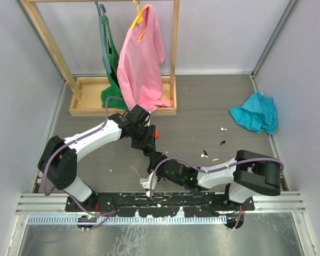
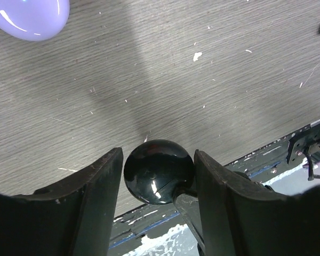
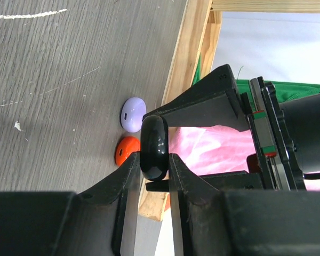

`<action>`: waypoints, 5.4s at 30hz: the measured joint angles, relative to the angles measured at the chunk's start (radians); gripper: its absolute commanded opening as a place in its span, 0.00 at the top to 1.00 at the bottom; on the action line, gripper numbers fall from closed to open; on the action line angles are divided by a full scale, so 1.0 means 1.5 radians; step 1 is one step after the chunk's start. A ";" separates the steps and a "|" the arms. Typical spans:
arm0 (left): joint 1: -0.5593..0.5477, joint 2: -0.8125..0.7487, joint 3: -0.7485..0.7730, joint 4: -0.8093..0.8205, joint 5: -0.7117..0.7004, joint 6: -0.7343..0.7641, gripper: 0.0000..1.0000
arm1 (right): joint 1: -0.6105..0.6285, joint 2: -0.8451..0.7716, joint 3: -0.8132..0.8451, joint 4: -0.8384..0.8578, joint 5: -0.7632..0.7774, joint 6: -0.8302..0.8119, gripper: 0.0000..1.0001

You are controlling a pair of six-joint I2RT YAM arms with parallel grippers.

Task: Insert the wireless bluetooth earbuds into the charging case
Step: Pick up the charging case at the center of the board, then open the charging case.

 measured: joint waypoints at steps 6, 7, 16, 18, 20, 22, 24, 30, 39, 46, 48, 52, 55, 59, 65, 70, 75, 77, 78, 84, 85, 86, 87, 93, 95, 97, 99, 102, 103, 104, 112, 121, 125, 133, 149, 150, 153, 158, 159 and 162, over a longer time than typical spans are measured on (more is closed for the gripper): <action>-0.002 -0.047 0.000 -0.008 -0.028 0.001 0.25 | 0.001 -0.032 0.000 -0.021 0.001 0.032 0.99; -0.002 -0.062 0.000 -0.008 -0.036 0.000 0.24 | 0.000 -0.037 0.000 -0.023 0.002 0.037 0.99; -0.001 -0.212 -0.064 0.036 -0.134 0.001 0.19 | -0.008 -0.111 0.010 -0.132 -0.010 0.121 0.99; -0.001 -0.255 -0.100 0.060 -0.159 0.006 0.19 | -0.020 -0.141 0.024 -0.176 -0.028 0.157 0.99; 0.000 -0.296 -0.138 0.091 -0.179 0.018 0.18 | -0.035 -0.168 0.040 -0.214 -0.046 0.191 0.99; 0.001 -0.343 -0.186 0.134 -0.197 0.036 0.18 | -0.055 -0.199 0.061 -0.254 -0.071 0.232 0.99; 0.001 -0.380 -0.228 0.172 -0.206 0.056 0.18 | -0.076 -0.225 0.081 -0.290 -0.096 0.274 0.99; 0.002 -0.468 -0.338 0.300 -0.193 0.148 0.18 | -0.141 -0.271 0.146 -0.407 -0.184 0.395 0.99; 0.002 -0.563 -0.459 0.491 -0.059 0.302 0.20 | -0.200 -0.274 0.282 -0.599 -0.283 0.547 0.99; 0.002 -0.591 -0.527 0.618 0.061 0.389 0.24 | -0.244 -0.266 0.397 -0.709 -0.370 0.622 0.99; 0.002 -0.591 -0.537 0.643 0.094 0.406 0.26 | -0.253 -0.255 0.423 -0.734 -0.395 0.633 0.99; 0.002 -0.591 -0.554 0.702 0.152 0.437 0.30 | -0.260 -0.227 0.465 -0.784 -0.441 0.646 0.99; 0.002 -0.591 -0.574 0.755 0.186 0.451 0.35 | -0.260 -0.211 0.481 -0.815 -0.475 0.646 0.99; 0.002 -0.583 -0.585 0.801 0.221 0.458 0.42 | -0.260 -0.193 0.497 -0.851 -0.510 0.640 0.99; 0.002 -0.562 -0.589 0.862 0.262 0.453 0.48 | -0.260 -0.171 0.514 -0.889 -0.553 0.617 0.99; 0.002 -0.547 -0.594 0.890 0.275 0.451 0.48 | -0.260 -0.147 0.534 -0.909 -0.570 0.605 0.99; 0.002 -0.540 -0.594 0.902 0.282 0.448 0.49 | -0.260 -0.139 0.543 -0.920 -0.577 0.593 0.99; 0.002 -0.535 -0.594 0.905 0.284 0.446 0.50 | -0.260 -0.139 0.546 -0.922 -0.579 0.592 0.99; 0.002 -0.531 -0.594 0.906 0.285 0.444 0.50 | -0.260 -0.138 0.550 -0.925 -0.580 0.590 0.99; 0.002 -0.513 -0.594 0.912 0.285 0.430 0.56 | -0.260 -0.126 0.570 -0.936 -0.583 0.583 0.99; 0.002 -0.512 -0.594 0.913 0.285 0.429 0.57 | -0.260 -0.122 0.575 -0.941 -0.583 0.581 0.99; 0.002 -0.512 -0.594 0.913 0.285 0.428 0.59 | -0.260 -0.119 0.579 -0.943 -0.584 0.580 0.99; 0.002 -0.512 -0.594 0.914 0.285 0.426 0.60 | -0.260 -0.115 0.583 -0.946 -0.584 0.578 0.99; 0.002 -0.514 -0.594 0.916 0.287 0.417 0.70 | -0.255 -0.100 0.599 -0.963 -0.583 0.571 0.99; 0.002 -0.516 -0.594 0.914 0.290 0.416 0.79 | -0.252 -0.099 0.599 -0.968 -0.581 0.568 0.99; 0.003 -0.516 -0.594 0.911 0.291 0.411 0.87 | -0.248 -0.098 0.602 -0.973 -0.580 0.564 0.95; 0.003 -0.516 -0.594 0.910 0.292 0.408 0.92 | -0.245 -0.095 0.608 -0.979 -0.574 0.558 0.86; 0.004 -0.518 -0.595 0.911 0.290 0.401 0.98 | -0.241 -0.094 0.612 -0.981 -0.567 0.558 0.67; 0.004 -0.518 -0.597 0.914 0.290 0.401 0.99 | -0.241 -0.094 0.612 -0.981 -0.565 0.558 0.65; 0.004 -0.520 -0.600 0.918 0.289 0.401 1.00 | -0.240 -0.094 0.612 -0.980 -0.564 0.558 0.61; 0.004 -0.545 -0.637 0.962 0.270 0.400 1.00 | -0.237 -0.125 0.559 -0.911 -0.556 0.558 0.47; 0.004 -0.578 -0.649 0.988 0.261 0.398 1.00 | -0.237 -0.160 0.490 -0.812 -0.556 0.562 0.42; 0.004 -0.587 -0.654 0.991 0.261 0.398 1.00 | -0.237 -0.161 0.470 -0.776 -0.553 0.573 0.42; 0.004 -0.589 -0.658 0.992 0.261 0.403 1.00 | -0.237 -0.182 0.462 -0.754 -0.539 0.598 0.41; 0.000 -0.593 -0.659 0.956 0.296 0.440 1.00 | -0.236 -0.198 0.462 -0.739 -0.474 0.650 0.39; 0.000 -0.593 -0.659 0.954 0.295 0.442 1.00 | -0.236 -0.198 0.462 -0.741 -0.468 0.657 0.38; 0.000 -0.592 -0.659 0.947 0.290 0.450 1.00 | -0.236 -0.198 0.462 -0.743 -0.453 0.677 0.36; -0.002 -0.589 -0.659 0.919 0.247 0.457 1.00 | -0.246 -0.199 0.462 -0.741 -0.379 0.744 0.29; -0.002 -0.588 -0.659 0.910 0.235 0.458 1.00 | -0.249 -0.199 0.462 -0.741 -0.361 0.758 0.27; -0.002 -0.588 -0.659 0.899 0.208 0.460 1.00 | -0.262 -0.203 0.461 -0.745 -0.289 0.814 0.26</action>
